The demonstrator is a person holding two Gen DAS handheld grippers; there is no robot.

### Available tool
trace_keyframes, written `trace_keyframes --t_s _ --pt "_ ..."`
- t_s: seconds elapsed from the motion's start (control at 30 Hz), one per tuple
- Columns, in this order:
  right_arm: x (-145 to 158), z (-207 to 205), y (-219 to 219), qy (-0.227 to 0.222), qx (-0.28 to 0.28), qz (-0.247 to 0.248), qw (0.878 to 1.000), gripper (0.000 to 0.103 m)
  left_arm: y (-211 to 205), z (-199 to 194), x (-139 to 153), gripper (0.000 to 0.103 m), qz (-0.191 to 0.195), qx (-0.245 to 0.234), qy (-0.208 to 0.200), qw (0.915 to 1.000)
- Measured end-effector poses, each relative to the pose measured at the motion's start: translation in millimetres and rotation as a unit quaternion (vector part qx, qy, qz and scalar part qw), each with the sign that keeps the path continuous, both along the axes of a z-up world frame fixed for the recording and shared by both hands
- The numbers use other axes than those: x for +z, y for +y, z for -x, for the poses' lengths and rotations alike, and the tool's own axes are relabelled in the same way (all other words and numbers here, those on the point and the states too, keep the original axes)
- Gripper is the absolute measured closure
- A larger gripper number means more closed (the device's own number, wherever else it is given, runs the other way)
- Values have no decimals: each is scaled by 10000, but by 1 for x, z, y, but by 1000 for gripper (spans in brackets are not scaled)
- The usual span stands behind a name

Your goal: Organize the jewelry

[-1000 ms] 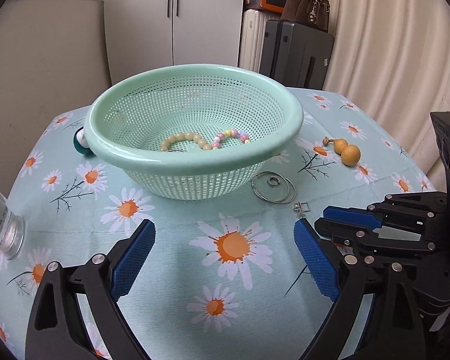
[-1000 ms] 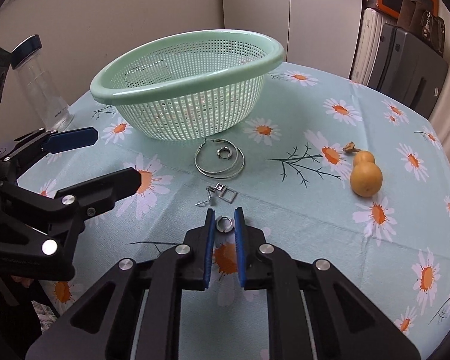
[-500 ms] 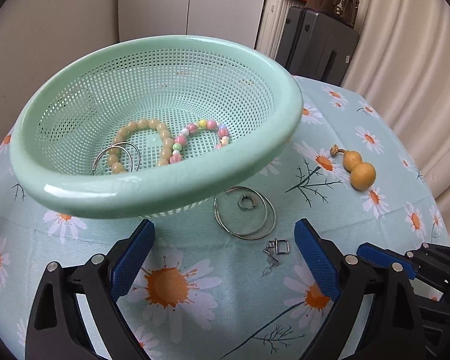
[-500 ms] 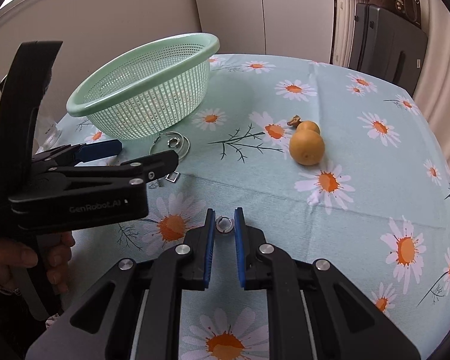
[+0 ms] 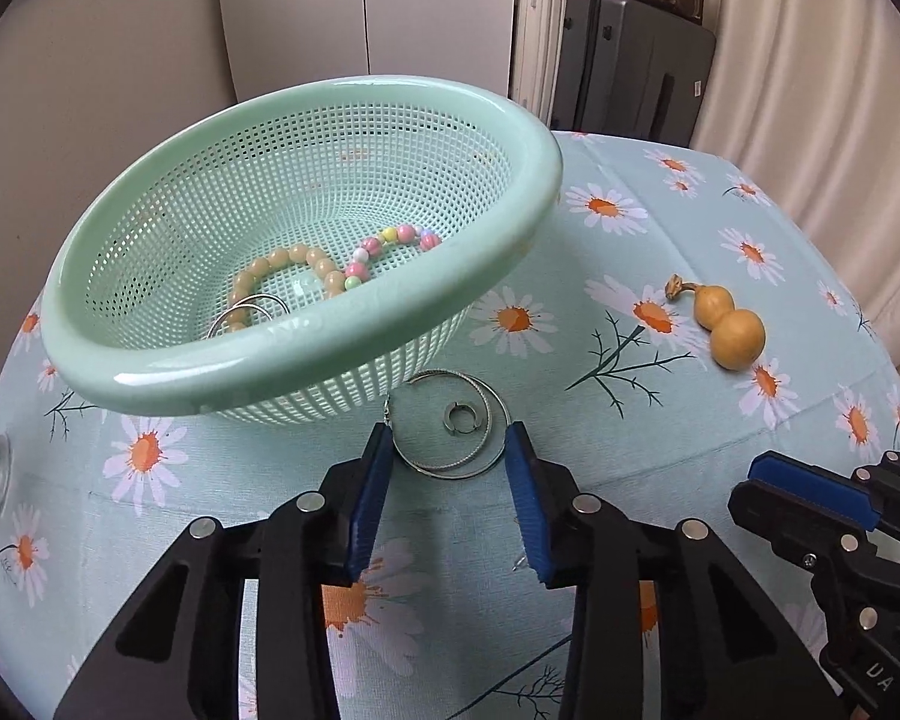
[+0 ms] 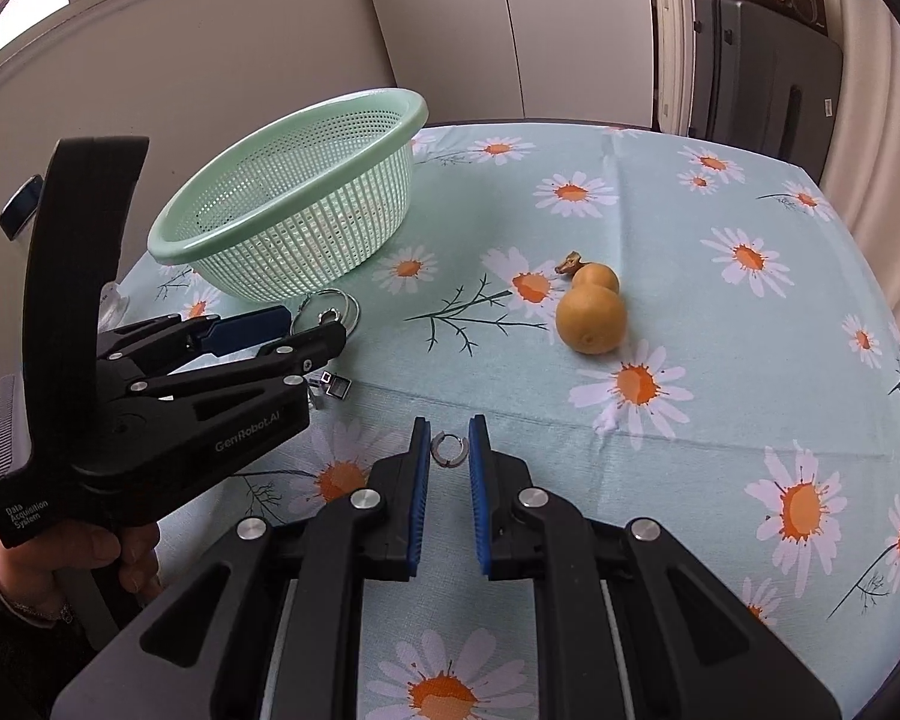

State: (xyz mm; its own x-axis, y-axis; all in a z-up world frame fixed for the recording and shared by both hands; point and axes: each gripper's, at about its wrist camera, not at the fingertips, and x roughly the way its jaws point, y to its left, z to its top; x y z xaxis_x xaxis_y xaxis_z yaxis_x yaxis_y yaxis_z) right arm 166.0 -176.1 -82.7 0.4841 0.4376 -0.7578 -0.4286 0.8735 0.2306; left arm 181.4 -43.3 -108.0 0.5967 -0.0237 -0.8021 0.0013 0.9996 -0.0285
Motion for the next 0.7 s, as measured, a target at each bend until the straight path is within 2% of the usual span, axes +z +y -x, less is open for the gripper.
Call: trace_keyframes --t_s 0.03,0.1,0.4,0.53,0.57,0.6,0.63,0.7 --pt "1 1 0 -7 -9 -13 10000 88 5 2 1 81 136 47 28 9999" --pt "4 1 -2 -32 -23 -35 10000 88 14 5 2 96 346 97 140 9993" --pt "4 6 -1 -52 -42 40 10000 88 19 15 0 96 336 77 146 9993" --pt "3 5 -1 -53 -40 66 10000 88 21 13 2 94 573 49 184 9982" --pt "2 5 -1 -45 -39 71 10000 88 22 13 3 92 666 49 173 9976" --pt "2 4 0 -37 -36 69 10000 88 23 13 3 77 747 47 164 9971" --pt "2 4 0 -37 -33 66 10000 88 21 12 4 58 759 68 147 9970" --pt "2 4 1 -44 -9 49 10000 88 17 13 8 46 696 83 9 9975"
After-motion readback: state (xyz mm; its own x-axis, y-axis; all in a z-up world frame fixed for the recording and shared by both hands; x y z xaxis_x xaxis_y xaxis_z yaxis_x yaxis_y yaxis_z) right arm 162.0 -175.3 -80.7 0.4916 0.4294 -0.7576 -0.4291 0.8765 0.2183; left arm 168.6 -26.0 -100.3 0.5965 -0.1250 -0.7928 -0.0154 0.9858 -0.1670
